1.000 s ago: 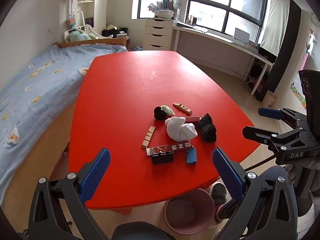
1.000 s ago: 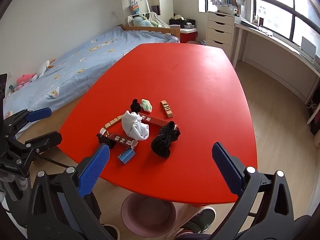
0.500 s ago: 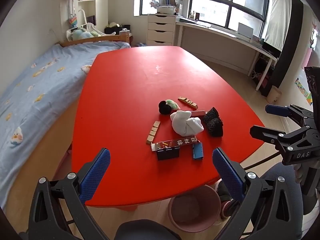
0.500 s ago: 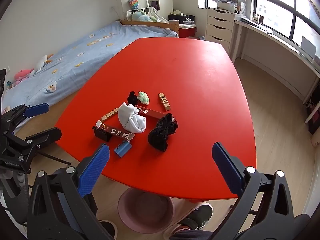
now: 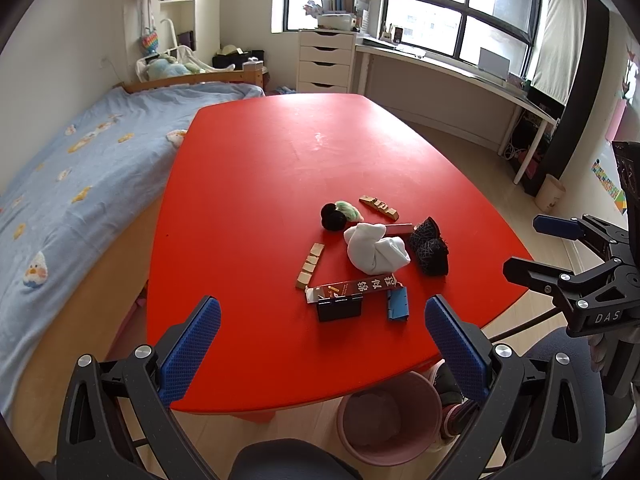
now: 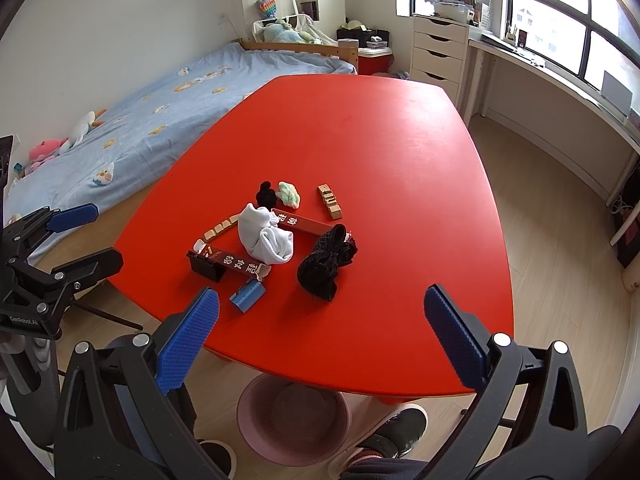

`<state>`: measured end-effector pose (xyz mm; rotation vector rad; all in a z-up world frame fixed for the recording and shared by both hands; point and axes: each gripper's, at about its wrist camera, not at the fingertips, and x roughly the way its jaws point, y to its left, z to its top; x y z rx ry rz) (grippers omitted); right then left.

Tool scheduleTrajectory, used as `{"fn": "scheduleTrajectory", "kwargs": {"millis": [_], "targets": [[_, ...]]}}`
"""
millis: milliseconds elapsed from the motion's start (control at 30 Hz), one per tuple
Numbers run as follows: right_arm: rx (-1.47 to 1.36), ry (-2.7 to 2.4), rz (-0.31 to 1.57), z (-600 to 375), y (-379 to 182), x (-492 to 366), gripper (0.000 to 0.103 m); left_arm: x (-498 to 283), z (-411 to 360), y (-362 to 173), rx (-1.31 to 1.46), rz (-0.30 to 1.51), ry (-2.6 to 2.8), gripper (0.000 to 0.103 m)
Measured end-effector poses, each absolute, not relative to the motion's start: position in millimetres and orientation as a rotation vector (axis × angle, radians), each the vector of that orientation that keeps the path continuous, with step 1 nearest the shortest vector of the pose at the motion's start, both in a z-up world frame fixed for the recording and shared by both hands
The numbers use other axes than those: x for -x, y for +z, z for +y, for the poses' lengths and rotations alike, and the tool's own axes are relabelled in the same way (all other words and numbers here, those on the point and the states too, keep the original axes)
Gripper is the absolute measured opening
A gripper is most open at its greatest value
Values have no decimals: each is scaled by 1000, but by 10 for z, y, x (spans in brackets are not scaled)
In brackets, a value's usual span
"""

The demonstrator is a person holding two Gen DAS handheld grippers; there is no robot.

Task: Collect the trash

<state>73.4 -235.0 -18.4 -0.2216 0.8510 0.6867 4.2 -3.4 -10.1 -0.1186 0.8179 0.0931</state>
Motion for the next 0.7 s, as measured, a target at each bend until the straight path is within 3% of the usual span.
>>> {"fn": "scheduleTrajectory", "kwargs": {"millis": [700], "targets": [[224,684,853,-2340,-209,-715,100,-23,-16,-123,126,814,95,98]]}}
